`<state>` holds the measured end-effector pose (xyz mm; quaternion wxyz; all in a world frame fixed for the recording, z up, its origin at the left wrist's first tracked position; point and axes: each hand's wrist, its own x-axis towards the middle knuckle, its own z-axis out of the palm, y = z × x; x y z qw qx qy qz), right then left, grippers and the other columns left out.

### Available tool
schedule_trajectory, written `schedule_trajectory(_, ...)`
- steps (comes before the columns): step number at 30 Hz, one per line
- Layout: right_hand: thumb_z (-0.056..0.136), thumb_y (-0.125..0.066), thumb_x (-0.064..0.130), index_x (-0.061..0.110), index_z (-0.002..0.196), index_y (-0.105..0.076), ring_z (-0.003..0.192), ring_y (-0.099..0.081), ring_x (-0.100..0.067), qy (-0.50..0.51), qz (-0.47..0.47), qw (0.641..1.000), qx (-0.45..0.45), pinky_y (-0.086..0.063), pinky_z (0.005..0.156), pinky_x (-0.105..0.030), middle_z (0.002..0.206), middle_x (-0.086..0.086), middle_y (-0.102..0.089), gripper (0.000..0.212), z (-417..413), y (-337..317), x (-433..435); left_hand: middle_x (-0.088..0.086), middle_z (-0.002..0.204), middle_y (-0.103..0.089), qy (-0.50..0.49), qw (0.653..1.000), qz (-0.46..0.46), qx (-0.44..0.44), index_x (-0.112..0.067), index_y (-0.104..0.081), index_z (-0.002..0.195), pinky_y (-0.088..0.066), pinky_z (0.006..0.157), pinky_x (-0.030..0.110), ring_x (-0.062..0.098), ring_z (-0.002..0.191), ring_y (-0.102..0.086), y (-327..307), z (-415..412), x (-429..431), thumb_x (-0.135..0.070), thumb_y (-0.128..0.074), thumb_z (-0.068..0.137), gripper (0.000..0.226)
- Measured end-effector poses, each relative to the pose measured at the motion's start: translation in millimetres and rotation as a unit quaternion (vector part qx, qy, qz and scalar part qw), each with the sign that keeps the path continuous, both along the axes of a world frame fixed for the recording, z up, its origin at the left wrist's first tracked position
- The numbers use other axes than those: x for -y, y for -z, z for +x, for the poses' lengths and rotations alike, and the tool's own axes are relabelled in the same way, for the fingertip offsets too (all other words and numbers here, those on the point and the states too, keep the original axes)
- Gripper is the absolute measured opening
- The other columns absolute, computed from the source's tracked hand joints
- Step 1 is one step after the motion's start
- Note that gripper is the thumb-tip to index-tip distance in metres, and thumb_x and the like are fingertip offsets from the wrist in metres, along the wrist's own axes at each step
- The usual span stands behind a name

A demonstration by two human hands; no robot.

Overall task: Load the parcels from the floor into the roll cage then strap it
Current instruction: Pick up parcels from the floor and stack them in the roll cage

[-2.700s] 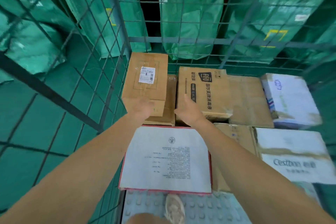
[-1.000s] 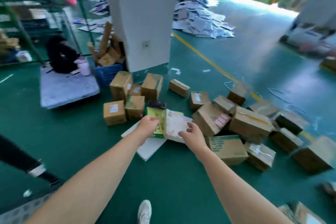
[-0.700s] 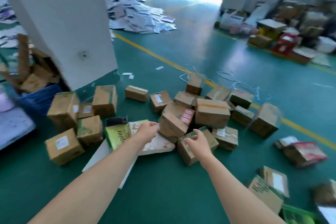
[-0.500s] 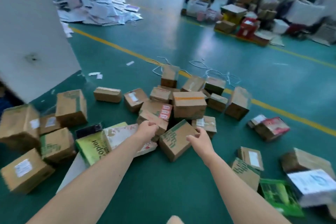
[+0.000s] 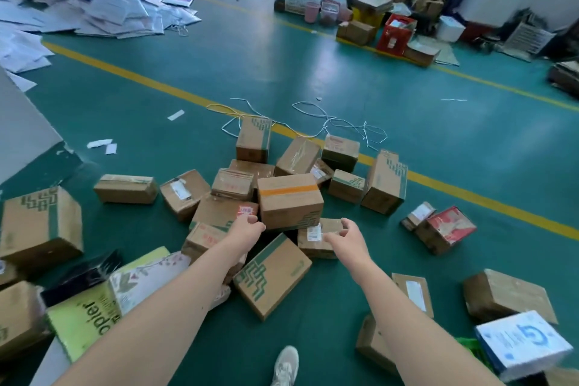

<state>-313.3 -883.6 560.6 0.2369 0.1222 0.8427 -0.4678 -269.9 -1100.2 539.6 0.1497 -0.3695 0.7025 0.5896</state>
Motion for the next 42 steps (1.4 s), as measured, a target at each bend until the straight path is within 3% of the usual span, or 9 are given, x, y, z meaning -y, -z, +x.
schedule_trajectory(2,0.089,-0.065,0.022,0.019,0.153,-0.03,0.126,-0.048,-0.024,-0.007,0.009,1.0,-0.002,-0.045,0.102,-0.04,0.146,-0.007,-0.044,0.073,-36.4,-0.4,-1.3,0.011,0.133,-0.053,0.0,1.0,-0.011,0.001,-0.011,-0.045,0.14,-0.043,0.106,0.042,0.028,0.121,-0.052,-0.5,-30.2,-0.6,-0.018,-0.053,0.097,0.045)
schedule_trajectory(5,0.089,-0.065,0.022,0.021,0.153,-0.028,0.124,-0.048,-0.023,-0.017,0.016,1.0,0.01,-0.044,0.094,-0.036,0.148,-0.009,-0.042,0.074,-83.2,0.3,2.7,0.011,0.131,-0.054,-0.011,1.0,-0.007,0.011,-0.012,-0.045,0.139,-0.045,0.102,0.039,0.027,0.119,-0.053,-1.4,-67.7,0.8,-0.018,-0.053,0.097,0.043)
schedule_trajectory(10,0.091,-0.065,0.023,0.02,0.155,-0.026,0.136,-0.043,-0.026,-0.036,0.032,0.999,0.017,-0.043,0.104,-0.042,0.154,-0.01,-0.038,0.075,-154.0,7.9,21.1,0.011,0.126,-0.058,-0.002,0.999,0.0,0.036,-0.016,-0.049,0.135,-0.052,0.094,0.039,0.03,0.117,-0.057,12.7,-135.5,17.2,-0.024,-0.055,0.094,0.042)
schedule_trajectory(13,0.092,-0.066,0.026,0.021,0.155,-0.025,0.137,-0.042,-0.025,-0.038,0.034,0.999,0.0,-0.044,0.101,-0.039,0.154,-0.01,-0.036,0.074,-195.6,8.2,28.1,0.01,0.124,-0.061,0.012,0.999,0.005,0.037,-0.02,-0.053,0.122,-0.05,0.1,0.043,0.03,0.115,-0.058,26.8,-188.2,26.6,-0.025,-0.056,0.091,0.032)
schedule_trajectory(19,0.093,-0.066,0.026,0.021,0.155,-0.026,0.137,-0.043,-0.025,-0.067,0.058,0.996,-0.007,-0.043,0.1,-0.036,0.154,-0.009,-0.037,0.073,-281.0,9.8,31.6,0.01,0.122,-0.054,0.007,0.998,0.043,0.041,-0.012,-0.043,0.14,-0.046,0.091,0.033,0.024,0.109,-0.056,18.8,-274.9,14.3,-0.018,-0.053,0.098,0.044)
schedule_trajectory(27,0.09,-0.07,0.028,0.022,0.155,-0.027,0.138,-0.043,-0.024,-0.229,0.105,0.967,0.045,-0.044,0.109,-0.042,0.154,-0.008,-0.038,0.078,-444.9,85.7,47.5,0.007,0.138,-0.048,-0.121,0.988,0.077,0.055,-0.014,-0.041,0.142,-0.041,0.106,0.039,0.025,0.124,-0.05,96.3,-388.2,-5.8,-0.021,-0.05,0.099,0.044)
schedule_trajectory(35,0.09,-0.069,0.03,0.023,0.155,-0.027,0.134,-0.045,-0.021,-0.503,0.134,0.849,0.09,-0.039,0.087,-0.027,0.154,-0.002,-0.038,0.077,-611.1,231.0,72.5,0.005,0.117,-0.056,-0.431,0.879,0.117,0.166,-0.019,-0.05,0.12,-0.05,0.096,0.043,0.023,0.104,-0.055,238.4,-483.2,-72.3,-0.026,-0.053,0.098,0.024)
schedule_trajectory(38,0.09,-0.069,0.03,0.024,0.155,-0.027,0.134,-0.044,-0.021,-0.549,0.139,0.818,0.098,-0.042,0.092,-0.03,0.156,-0.001,-0.036,0.078,-640.3,294.2,82.9,0.007,0.115,-0.053,-0.505,0.825,0.149,0.203,-0.014,-0.045,0.126,-0.049,0.096,0.042,0.025,0.103,-0.053,288.1,-507.8,-94.8,-0.024,-0.058,0.096,0.035)
schedule_trajectory(42,0.088,-0.071,0.028,0.023,0.155,-0.026,0.14,-0.039,-0.021,-0.593,0.151,0.783,0.11,-0.041,0.11,-0.042,0.156,0.0,-0.035,0.08,-654.8,372.2,94.2,0.011,0.142,-0.041,-0.604,0.75,0.121,0.24,-0.007,-0.033,0.143,-0.045,0.087,0.037,0.031,0.122,-0.049,351.2,-519.3,-115.5,-0.018,-0.065,0.09,0.063)
